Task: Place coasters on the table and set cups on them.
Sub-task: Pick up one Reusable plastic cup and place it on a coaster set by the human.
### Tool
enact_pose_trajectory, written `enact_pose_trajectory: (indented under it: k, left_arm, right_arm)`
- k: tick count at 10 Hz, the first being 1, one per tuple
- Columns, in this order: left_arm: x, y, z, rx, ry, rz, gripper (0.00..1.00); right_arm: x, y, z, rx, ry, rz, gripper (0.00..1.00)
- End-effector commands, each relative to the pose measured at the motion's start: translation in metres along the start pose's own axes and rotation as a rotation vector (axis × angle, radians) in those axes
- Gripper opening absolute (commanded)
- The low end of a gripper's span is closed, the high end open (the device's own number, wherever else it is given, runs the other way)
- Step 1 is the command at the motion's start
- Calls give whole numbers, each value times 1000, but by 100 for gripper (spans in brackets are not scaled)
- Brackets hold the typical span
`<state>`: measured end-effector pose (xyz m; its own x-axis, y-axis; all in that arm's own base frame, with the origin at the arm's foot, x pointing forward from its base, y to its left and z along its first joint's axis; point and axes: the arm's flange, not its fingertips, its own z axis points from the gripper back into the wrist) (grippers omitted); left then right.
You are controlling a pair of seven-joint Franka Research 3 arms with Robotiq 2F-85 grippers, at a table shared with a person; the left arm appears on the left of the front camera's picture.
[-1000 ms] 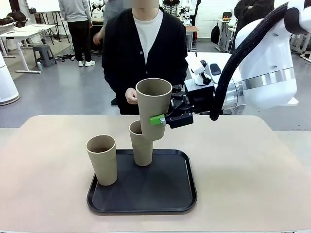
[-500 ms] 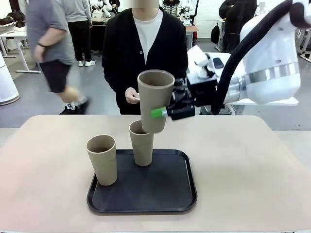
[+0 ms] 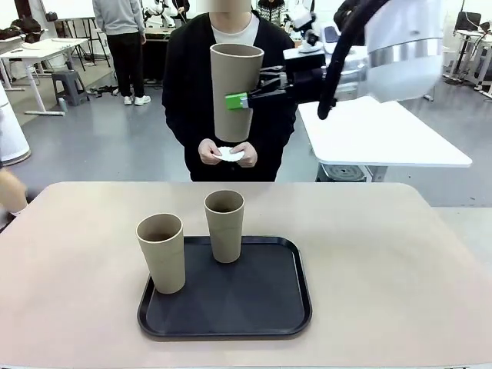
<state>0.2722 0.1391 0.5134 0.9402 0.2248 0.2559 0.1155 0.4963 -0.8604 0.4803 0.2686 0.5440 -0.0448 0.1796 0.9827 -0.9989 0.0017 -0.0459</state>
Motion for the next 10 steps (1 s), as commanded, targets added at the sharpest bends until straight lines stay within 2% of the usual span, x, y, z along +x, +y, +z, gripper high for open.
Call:
enact_pose_trajectory:
  k: [1, 5, 8, 10]
  left_arm:
    - [1, 0, 1, -12, -5, -21, 100]
    - [1, 0, 1, -12, -5, -21, 100]
    - [1, 0, 1, -12, -5, -21, 100]
    - [1, 0, 1, -12, -5, -21, 100]
  right_arm:
    - [-13, -55, -26, 70, 90, -16, 85]
    - [-52, -112, -12, 106, 66, -10, 85]
    - [-79, -121, -5, 88, 49, -26, 85]
    - [-71, -116, -5, 73, 75, -23, 85]
